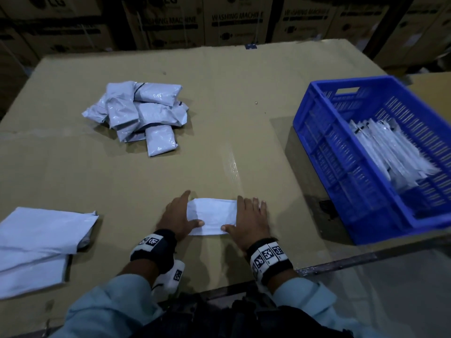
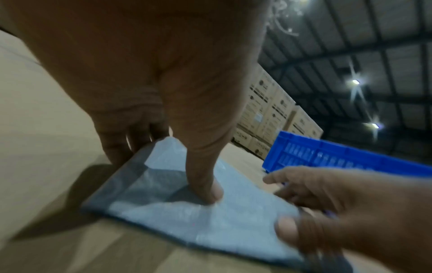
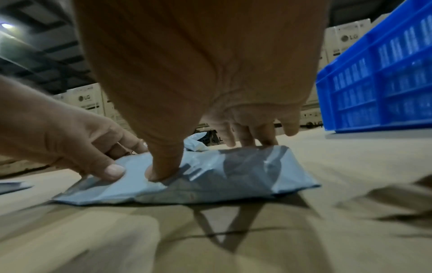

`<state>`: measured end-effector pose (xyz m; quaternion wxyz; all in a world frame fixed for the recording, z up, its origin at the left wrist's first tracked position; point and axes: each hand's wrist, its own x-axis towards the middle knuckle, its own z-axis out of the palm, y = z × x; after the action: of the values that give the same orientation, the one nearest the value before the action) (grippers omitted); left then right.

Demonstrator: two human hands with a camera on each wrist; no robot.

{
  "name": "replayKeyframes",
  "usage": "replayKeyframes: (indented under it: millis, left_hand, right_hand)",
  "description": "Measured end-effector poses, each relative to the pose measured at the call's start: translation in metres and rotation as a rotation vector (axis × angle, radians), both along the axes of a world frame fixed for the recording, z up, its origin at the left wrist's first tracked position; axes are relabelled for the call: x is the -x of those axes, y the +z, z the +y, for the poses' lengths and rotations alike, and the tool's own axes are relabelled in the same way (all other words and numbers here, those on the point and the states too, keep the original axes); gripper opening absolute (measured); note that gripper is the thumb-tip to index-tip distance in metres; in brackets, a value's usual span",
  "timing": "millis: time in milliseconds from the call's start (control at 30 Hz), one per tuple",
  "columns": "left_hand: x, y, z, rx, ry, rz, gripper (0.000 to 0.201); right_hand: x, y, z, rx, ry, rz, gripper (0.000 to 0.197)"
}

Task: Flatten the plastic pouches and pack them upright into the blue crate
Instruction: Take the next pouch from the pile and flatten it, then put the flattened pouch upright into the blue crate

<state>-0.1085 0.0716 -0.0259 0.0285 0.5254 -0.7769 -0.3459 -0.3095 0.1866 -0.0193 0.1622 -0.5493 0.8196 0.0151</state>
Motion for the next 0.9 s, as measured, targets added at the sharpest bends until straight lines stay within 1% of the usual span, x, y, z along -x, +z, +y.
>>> replayKeyframes:
  millis: [67, 100, 167, 200, 233, 267, 367, 433, 567, 633, 667, 733, 767, 800, 833, 900]
  left_hand:
    - [0.005, 0.006, 0.006, -0.040, -0.048, 0.057, 0.080]
    - [0.010, 0.011, 0.011, -0.020, -0.087, 0.083, 0.066]
    - [0.024, 0.025, 0.021, 0.033, -0.141, 0.133, 0.043]
    - [0.035, 0.035, 0.026, 0.062, -0.157, 0.153, 0.035]
    - [0.047, 0.047, 0.030, 0.090, -0.171, 0.173, 0.030]
    - [0.059, 0.061, 0.032, 0.116, -0.185, 0.192, 0.028]
    - [0.096, 0.104, 0.033, 0.220, -0.213, 0.260, 0.027]
    - [0.121, 0.137, 0.034, 0.300, -0.259, 0.315, 0.025]
    - [0.169, 0.197, 0.039, 0.410, -0.330, 0.461, 0.025]
    - [0.196, 0.221, 0.037, 0.475, -0.368, 0.543, 0.027]
    - [0.210, 0.231, 0.036, 0.509, -0.369, 0.587, 0.032]
    - [0.243, 0.246, 0.030, 0.603, -0.362, 0.657, 0.056]
    - [0.258, 0.250, 0.028, 0.660, -0.347, 0.663, 0.069]
    - [0.277, 0.256, 0.024, 0.714, -0.341, 0.653, 0.076]
    - [0.294, 0.258, 0.022, 0.751, -0.340, 0.631, 0.078]
    - [0.330, 0.262, 0.021, 0.801, -0.368, 0.572, 0.066]
  right_hand:
    - [0.011, 0.005, 0.014, 0.048, 0.024, -0.026, 0.103]
    - [0.018, 0.009, 0.022, 0.064, 0.039, -0.010, 0.097]
    - [0.033, 0.027, 0.038, 0.124, 0.066, 0.029, 0.069]
    - [0.042, 0.037, 0.046, 0.151, 0.077, 0.038, 0.056]
    - [0.051, 0.049, 0.054, 0.165, 0.078, 0.021, 0.047]
    - [0.062, 0.060, 0.060, 0.185, 0.068, -0.023, 0.043]
    - [0.091, 0.098, 0.076, 0.295, 0.036, -0.129, 0.041]
    - [0.108, 0.122, 0.084, 0.357, 0.018, -0.135, 0.040]
    - [0.140, 0.167, 0.098, 0.498, -0.048, -0.130, 0.023]
    - [0.154, 0.187, 0.102, 0.573, -0.091, -0.079, 0.022]
    - [0.161, 0.197, 0.105, 0.612, -0.116, -0.035, 0.024]
    - [0.178, 0.216, 0.110, 0.677, -0.186, 0.054, 0.026]
    - [0.187, 0.224, 0.112, 0.690, -0.225, 0.090, 0.028]
    - [0.200, 0.231, 0.113, 0.709, -0.271, 0.130, 0.029]
    - [0.214, 0.239, 0.115, 0.727, -0.317, 0.169, 0.030]
    - [0.250, 0.252, 0.121, 0.747, -0.406, 0.222, 0.032]
